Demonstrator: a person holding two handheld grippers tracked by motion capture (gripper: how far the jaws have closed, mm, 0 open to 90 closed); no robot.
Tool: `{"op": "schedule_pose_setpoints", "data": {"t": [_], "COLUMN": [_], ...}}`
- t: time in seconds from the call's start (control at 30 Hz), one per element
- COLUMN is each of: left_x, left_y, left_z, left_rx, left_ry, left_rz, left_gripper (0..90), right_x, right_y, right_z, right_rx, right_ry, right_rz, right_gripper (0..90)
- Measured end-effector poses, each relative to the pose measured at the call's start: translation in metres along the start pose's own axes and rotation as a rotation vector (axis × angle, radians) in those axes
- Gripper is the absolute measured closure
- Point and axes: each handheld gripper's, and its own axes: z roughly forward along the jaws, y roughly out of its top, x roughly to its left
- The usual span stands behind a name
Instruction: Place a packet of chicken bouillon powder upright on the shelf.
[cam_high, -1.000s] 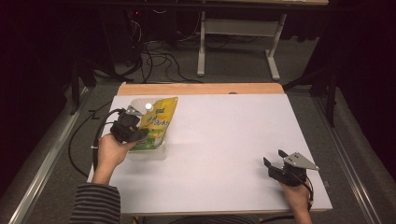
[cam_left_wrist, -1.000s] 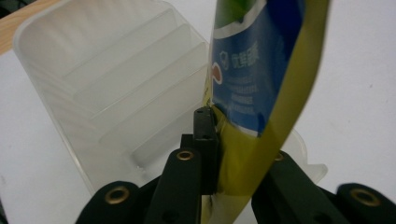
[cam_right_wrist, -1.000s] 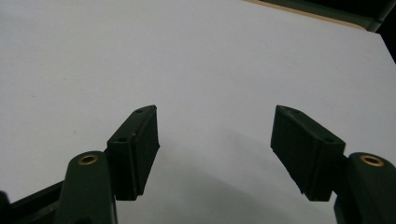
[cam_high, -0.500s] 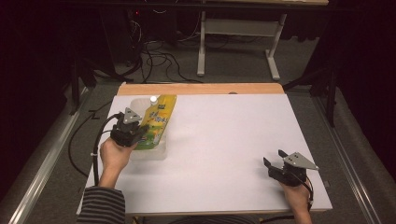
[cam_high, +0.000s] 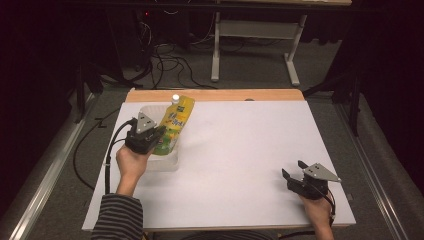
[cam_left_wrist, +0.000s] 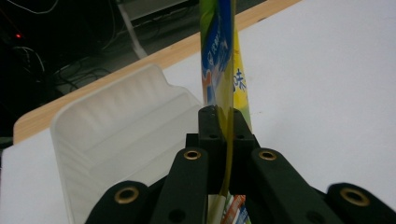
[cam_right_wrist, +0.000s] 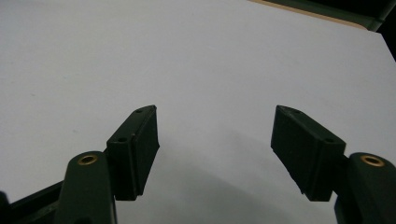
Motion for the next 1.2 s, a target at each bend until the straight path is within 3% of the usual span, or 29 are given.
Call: {"op": "schedule_pose_setpoints", "data": {"t": [0.07, 0.1, 0.13, 0.2, 0.3, 0.33, 0.37, 0.4, 0.43, 0.47, 0.5, 0.67, 0.7, 0.73, 0.77, 0.87, 0.9, 0.97, 1.0, 1.03, 1.1, 1.13, 1.2], "left_x": [0.002, 0.002, 0.002, 0.005, 0.008, 0.008, 0.009, 0.009, 0.011, 0.011, 0.015, 0.017, 0.017, 0.017, 0.015, 0.012, 0.008, 0.003, 0.003, -0.001, -0.003, -0.003, -0.003], "left_y": [-0.002, -0.002, -0.002, 0.000, 0.008, 0.008, 0.013, 0.013, 0.017, 0.017, 0.020, 0.023, 0.025, 0.025, 0.024, 0.020, 0.015, 0.010, 0.010, 0.005, -0.001, -0.001, -0.014], "left_z": [-0.001, 0.000, 0.000, -0.002, -0.002, -0.002, -0.001, -0.001, 0.000, 0.000, 0.002, 0.003, 0.002, 0.002, 0.000, -0.002, -0.005, -0.008, -0.008, -0.011, -0.013, -0.013, -0.012], "left_rx": [0.024, 0.065, 0.065, 0.106, 0.202, 0.202, 0.273, 0.273, 0.323, 0.323, 0.366, 0.422, 0.439, 0.439, 0.419, 0.383, 0.323, 0.258, 0.258, 0.195, 0.125, 0.125, 0.073], "left_ry": [-0.006, -0.010, -0.010, -0.038, -0.073, -0.073, -0.092, -0.092, -0.112, -0.112, -0.135, -0.142, -0.125, -0.125, -0.082, -0.062, -0.040, -0.012, -0.012, 0.008, 0.017, 0.017, 0.016], "left_rz": [-0.003, 0.013, 0.013, 0.006, 0.011, 0.011, 0.010, 0.010, -0.008, -0.008, -0.055, -0.084, -0.077, -0.077, -0.047, -0.021, 0.015, 0.043, 0.043, 0.062, 0.064, 0.064, 0.042], "left_gripper": [87.7, 87.5, 87.1, 86.2, 82.5, 81.3, 79.6, 78.8, 78.7, 77.4, 76.5, 77.9, 79.8, 82.8, 85.3, 86.7, 87.0, 87.5, 87.6, 87.6, 87.7, 87.7, 87.7], "right_x": [0.000, 0.000, 0.000, 0.000, 0.000, 0.000, 0.001, 0.001, 0.001, 0.001, 0.001, 0.000, 0.000, 0.000, 0.000, 0.000, 0.000, 0.000, 0.000, 0.000, 0.000, 0.000, 0.001], "right_y": [0.000, 0.000, 0.000, 0.000, 0.000, 0.000, 0.000, 0.000, 0.000, 0.000, 0.000, 0.000, 0.000, 0.000, 0.000, 0.000, 0.000, 0.000, 0.000, 0.000, 0.000, 0.000, 0.000], "right_z": [0.000, 0.000, 0.000, 0.000, 0.000, 0.000, 0.000, 0.000, 0.000, 0.000, 0.000, 0.000, 0.000, 0.000, 0.000, 0.000, 0.000, 0.000, 0.000, 0.000, 0.000, 0.000, 0.000], "right_rx": [0.000, 0.002, 0.002, 0.001, 0.002, 0.002, 0.002, 0.002, 0.002, 0.002, 0.002, 0.001, 0.001, 0.001, -0.003, -0.004, -0.004, -0.004, -0.004, -0.003, -0.003, -0.003, 0.002], "right_ry": [0.002, 0.001, 0.001, 0.002, 0.001, 0.001, 0.000, 0.000, 0.001, 0.001, 0.000, 0.000, 0.000, 0.000, 0.001, 0.003, 0.002, 0.002, 0.002, 0.002, 0.001, 0.001, -0.004], "right_rz": [0.000, 0.004, 0.004, 0.004, 0.002, 0.002, 0.002, 0.002, 0.002, 0.002, 0.005, 0.001, 0.001, 0.001, -0.003, 0.003, 0.001, 0.002, 0.002, 0.002, -0.003, -0.003, 0.002], "right_gripper": [32.8, 32.7, 32.7, 32.7, 32.7, 32.7, 32.8, 32.8, 32.8, 32.8, 32.8, 32.7, 32.7, 32.7, 32.7, 32.7, 32.6, 32.6, 32.6, 32.6, 32.7, 32.7, 32.7]}}
